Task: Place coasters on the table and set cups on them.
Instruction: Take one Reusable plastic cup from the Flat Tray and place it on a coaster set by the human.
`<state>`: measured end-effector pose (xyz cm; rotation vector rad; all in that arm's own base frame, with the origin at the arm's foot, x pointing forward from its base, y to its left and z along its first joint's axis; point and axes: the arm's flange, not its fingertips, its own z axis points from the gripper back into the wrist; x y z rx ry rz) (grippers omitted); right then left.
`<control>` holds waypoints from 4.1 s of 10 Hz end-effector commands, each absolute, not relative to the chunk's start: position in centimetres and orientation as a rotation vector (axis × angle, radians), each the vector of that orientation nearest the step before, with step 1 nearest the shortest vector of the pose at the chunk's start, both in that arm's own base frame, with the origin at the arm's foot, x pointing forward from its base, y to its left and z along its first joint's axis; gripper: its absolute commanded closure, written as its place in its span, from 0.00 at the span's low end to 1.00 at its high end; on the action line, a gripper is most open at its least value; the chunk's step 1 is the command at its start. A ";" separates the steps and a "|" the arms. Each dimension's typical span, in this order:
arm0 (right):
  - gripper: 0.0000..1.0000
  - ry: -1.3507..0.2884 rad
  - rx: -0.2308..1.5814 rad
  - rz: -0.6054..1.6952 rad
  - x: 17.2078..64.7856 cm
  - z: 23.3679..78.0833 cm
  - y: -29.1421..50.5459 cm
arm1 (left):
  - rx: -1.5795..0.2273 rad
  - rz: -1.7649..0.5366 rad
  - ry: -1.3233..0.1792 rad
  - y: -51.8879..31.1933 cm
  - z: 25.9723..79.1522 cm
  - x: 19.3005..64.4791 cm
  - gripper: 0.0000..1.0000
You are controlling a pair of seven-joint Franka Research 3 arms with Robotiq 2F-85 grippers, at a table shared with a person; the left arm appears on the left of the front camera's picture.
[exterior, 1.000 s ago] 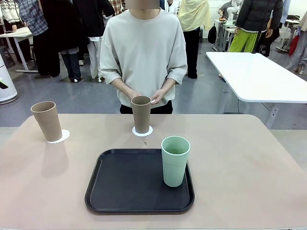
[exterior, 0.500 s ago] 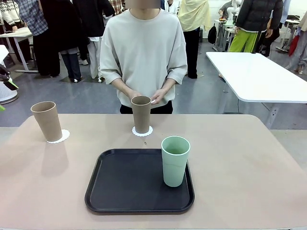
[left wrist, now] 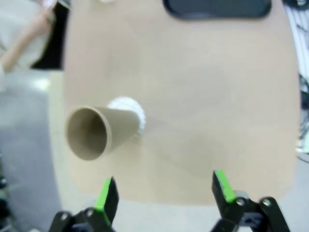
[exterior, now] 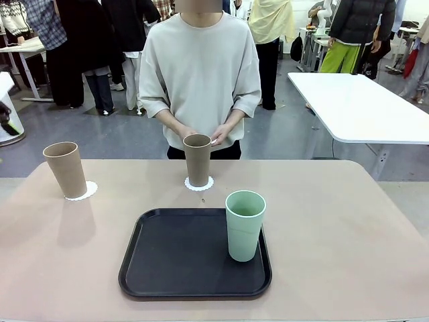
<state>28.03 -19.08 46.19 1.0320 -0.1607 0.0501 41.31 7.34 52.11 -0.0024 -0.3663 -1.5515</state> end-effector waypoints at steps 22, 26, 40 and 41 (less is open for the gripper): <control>0.00 -0.163 1.036 0.052 28.1 46.2 -19.1 | -0.616 -0.468 0.052 5.4 51.6 35.6 0.00; 0.00 -0.163 1.036 0.052 28.1 46.2 -19.1 | -1.108 -0.239 0.130 13.9 47.4 35.2 0.00; 0.00 -0.163 1.036 0.052 28.1 46.2 -19.1 | -1.192 -0.051 -0.106 24.9 46.6 32.3 0.00; 0.00 -0.163 1.036 0.052 28.1 46.2 -19.1 | -1.192 -0.051 -0.106 24.9 46.6 32.3 0.00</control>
